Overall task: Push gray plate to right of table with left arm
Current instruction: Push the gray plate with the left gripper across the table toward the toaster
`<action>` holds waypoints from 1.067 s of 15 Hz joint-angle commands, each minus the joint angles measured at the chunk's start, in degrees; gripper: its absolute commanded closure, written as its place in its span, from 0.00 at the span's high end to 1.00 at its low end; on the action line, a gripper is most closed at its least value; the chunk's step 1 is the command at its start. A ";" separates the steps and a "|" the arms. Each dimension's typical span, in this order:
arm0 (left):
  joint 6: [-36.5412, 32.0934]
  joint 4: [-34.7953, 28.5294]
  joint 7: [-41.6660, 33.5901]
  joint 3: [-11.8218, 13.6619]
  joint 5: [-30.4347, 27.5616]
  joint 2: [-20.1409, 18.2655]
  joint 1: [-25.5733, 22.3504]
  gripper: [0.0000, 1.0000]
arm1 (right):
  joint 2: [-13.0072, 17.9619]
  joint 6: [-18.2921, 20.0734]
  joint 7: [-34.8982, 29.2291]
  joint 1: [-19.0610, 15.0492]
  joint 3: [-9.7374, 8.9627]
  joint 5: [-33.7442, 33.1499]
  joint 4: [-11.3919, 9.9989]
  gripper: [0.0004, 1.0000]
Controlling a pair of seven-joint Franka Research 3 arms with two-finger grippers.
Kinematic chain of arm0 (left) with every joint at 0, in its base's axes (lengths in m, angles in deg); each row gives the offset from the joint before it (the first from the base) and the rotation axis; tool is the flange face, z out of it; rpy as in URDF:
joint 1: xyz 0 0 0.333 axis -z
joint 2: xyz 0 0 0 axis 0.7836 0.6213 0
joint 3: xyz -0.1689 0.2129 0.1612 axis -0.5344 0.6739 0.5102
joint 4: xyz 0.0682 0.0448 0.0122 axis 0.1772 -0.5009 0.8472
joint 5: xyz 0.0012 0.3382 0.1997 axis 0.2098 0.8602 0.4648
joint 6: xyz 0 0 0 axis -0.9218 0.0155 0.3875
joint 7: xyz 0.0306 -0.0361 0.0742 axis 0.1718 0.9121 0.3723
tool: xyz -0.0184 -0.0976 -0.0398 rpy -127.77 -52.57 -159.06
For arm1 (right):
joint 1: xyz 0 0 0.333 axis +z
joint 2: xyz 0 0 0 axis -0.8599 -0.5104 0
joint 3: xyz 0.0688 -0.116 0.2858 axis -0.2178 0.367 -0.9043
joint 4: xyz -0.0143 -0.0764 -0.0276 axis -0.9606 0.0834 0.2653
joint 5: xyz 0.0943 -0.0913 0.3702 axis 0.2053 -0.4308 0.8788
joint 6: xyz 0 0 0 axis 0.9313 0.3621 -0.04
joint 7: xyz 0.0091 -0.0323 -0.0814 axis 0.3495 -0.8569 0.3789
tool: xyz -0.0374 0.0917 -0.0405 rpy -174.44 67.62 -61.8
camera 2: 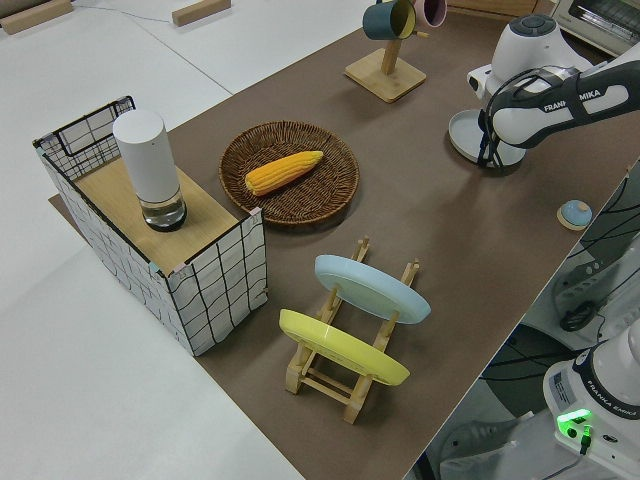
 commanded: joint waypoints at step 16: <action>8.28 5.04 19.06 -9.62 -0.73 6.61 3.64 0.00 | 0.54 0.82 0.46 -1.35 -1.09 -0.48 0.03 1.00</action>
